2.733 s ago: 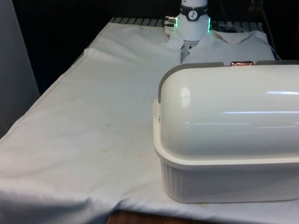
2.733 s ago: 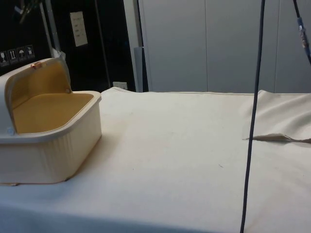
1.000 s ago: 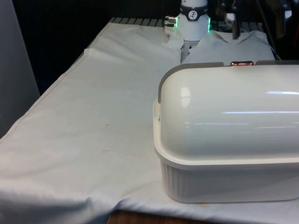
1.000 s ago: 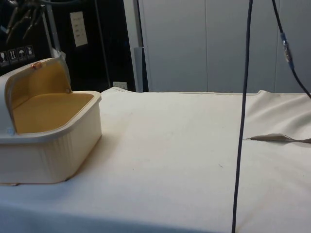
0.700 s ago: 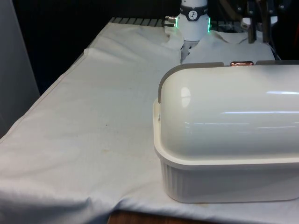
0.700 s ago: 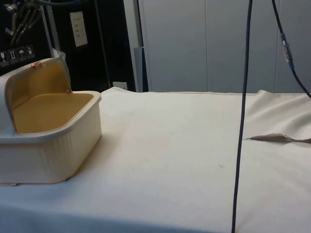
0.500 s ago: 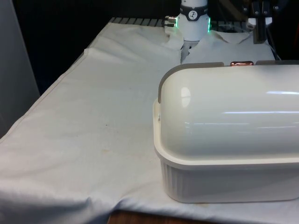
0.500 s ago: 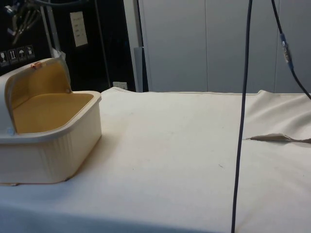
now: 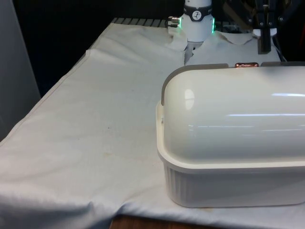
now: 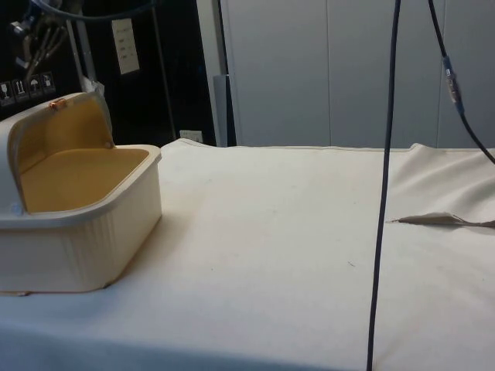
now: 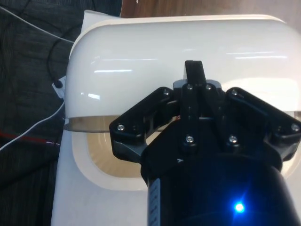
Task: Open the lid, then close it.
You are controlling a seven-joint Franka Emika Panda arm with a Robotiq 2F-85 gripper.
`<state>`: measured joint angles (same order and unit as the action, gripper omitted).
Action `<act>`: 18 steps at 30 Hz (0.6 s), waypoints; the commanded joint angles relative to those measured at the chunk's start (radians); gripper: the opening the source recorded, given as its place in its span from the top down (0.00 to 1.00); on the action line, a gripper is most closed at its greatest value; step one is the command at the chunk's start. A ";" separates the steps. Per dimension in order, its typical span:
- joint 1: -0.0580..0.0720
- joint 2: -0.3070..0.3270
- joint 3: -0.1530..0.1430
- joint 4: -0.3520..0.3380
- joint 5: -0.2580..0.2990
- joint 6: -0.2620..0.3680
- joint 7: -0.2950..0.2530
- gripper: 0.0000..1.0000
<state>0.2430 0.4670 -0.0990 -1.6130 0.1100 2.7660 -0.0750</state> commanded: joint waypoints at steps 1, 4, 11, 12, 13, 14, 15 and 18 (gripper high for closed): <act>0.003 -0.001 -0.004 -0.003 -0.004 -0.005 0.004 1.00; 0.004 -0.002 -0.004 -0.006 -0.005 -0.015 0.003 1.00; 0.004 -0.004 -0.004 -0.011 -0.006 -0.025 0.000 1.00; 0.004 -0.004 -0.004 -0.012 -0.006 -0.027 0.000 1.00; 0.004 -0.005 -0.004 -0.015 -0.006 -0.029 -0.001 1.00; 0.004 -0.006 -0.004 -0.017 -0.006 -0.029 -0.001 1.00; 0.001 0.000 0.000 -0.010 -0.001 -0.025 -0.005 1.00; 0.005 -0.007 -0.005 -0.021 -0.007 -0.033 -0.002 1.00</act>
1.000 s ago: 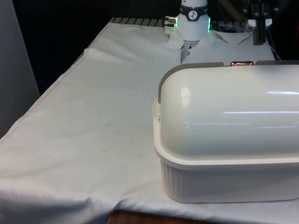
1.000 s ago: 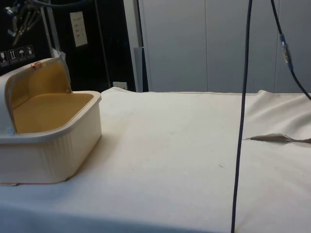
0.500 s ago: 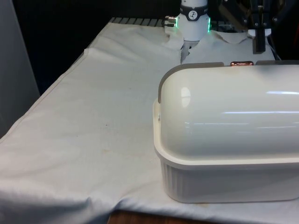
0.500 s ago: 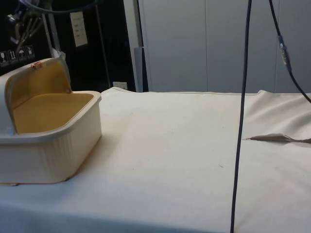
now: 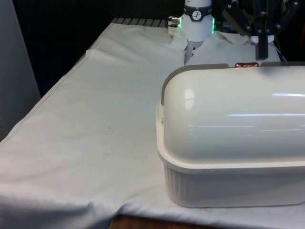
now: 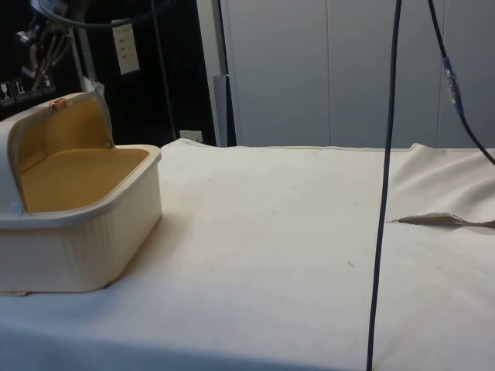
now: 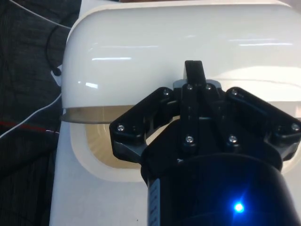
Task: Open the lid, then close it.
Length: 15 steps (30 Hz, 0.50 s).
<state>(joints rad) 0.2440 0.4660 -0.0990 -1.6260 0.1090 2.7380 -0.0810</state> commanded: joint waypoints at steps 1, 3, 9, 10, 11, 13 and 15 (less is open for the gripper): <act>0.004 -0.006 -0.005 -0.009 -0.006 -0.006 0.004 1.00; 0.004 -0.005 -0.005 -0.010 -0.007 -0.011 0.003 1.00; 0.004 -0.004 -0.005 -0.015 -0.008 -0.015 0.002 1.00; 0.004 -0.004 -0.005 -0.015 -0.009 -0.015 0.002 1.00; 0.004 -0.003 -0.005 -0.017 -0.011 -0.015 0.002 1.00; 0.004 -0.002 -0.006 -0.018 -0.013 -0.016 0.002 1.00; 0.004 -0.002 -0.006 -0.019 -0.014 -0.016 0.002 1.00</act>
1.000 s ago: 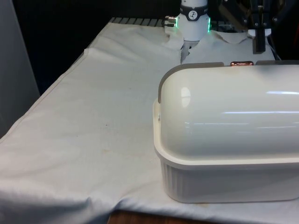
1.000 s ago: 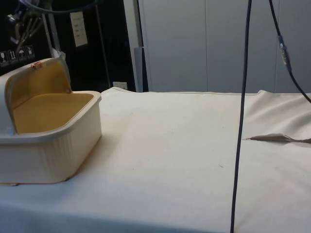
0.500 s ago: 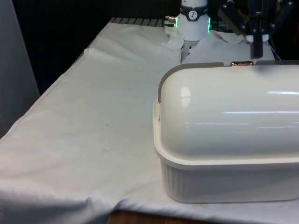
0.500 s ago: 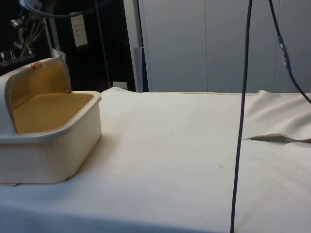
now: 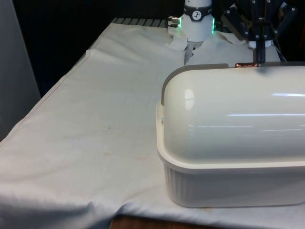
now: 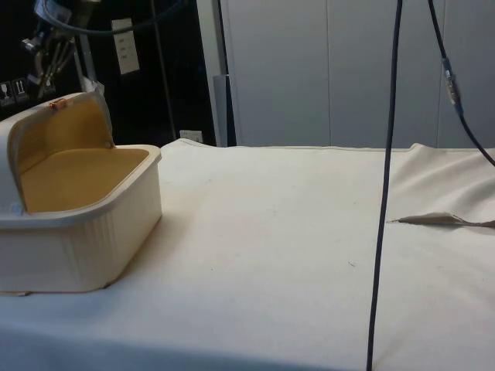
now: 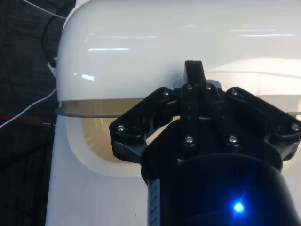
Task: Open the lid, then close it.
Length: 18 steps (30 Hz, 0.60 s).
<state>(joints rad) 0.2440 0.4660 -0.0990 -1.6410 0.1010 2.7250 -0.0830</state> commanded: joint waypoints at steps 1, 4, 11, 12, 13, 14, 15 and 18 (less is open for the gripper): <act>0.004 -0.002 -0.006 -0.005 -0.008 -0.004 0.004 1.00; 0.004 -0.001 -0.006 -0.009 -0.012 -0.004 0.004 1.00; 0.004 0.000 -0.006 -0.017 -0.018 -0.004 0.004 1.00; 0.004 0.001 -0.006 -0.018 -0.018 -0.004 0.004 1.00; 0.004 0.001 -0.006 -0.019 -0.019 -0.004 0.004 1.00; 0.004 0.001 -0.006 -0.021 -0.020 -0.005 0.004 1.00; 0.000 0.002 -0.001 -0.017 -0.013 -0.001 0.000 1.00; 0.004 -0.002 -0.007 -0.026 -0.024 -0.005 0.004 1.00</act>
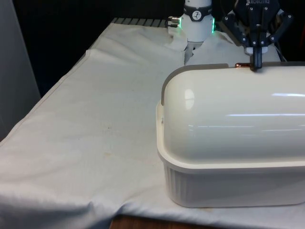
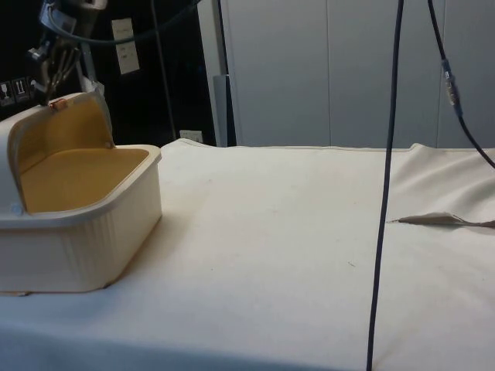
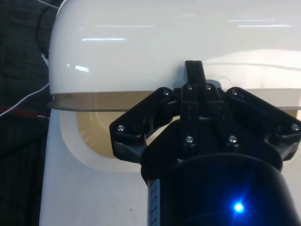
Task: Open the lid, then close it.
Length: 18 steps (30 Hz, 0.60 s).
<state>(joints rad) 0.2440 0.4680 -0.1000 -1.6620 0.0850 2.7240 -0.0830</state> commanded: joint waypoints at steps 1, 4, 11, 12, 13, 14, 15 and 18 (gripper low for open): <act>0.004 -0.004 -0.006 -0.007 -0.009 -0.004 0.004 1.00; 0.004 -0.007 -0.007 -0.013 -0.014 -0.003 0.004 1.00; 0.005 -0.016 -0.007 -0.026 -0.023 0.000 0.005 1.00; 0.006 -0.019 -0.007 -0.031 -0.024 0.001 0.005 1.00; 0.006 -0.025 -0.007 -0.040 -0.025 0.004 0.006 1.00; 0.001 -0.016 0.000 -0.027 -0.017 0.000 0.000 1.00; 0.007 -0.028 -0.007 -0.044 -0.026 0.005 0.006 1.00; 0.007 -0.037 -0.007 -0.058 -0.028 0.007 0.006 1.00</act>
<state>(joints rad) 0.2460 0.4340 -0.1000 -1.7130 0.0640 2.7250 -0.0830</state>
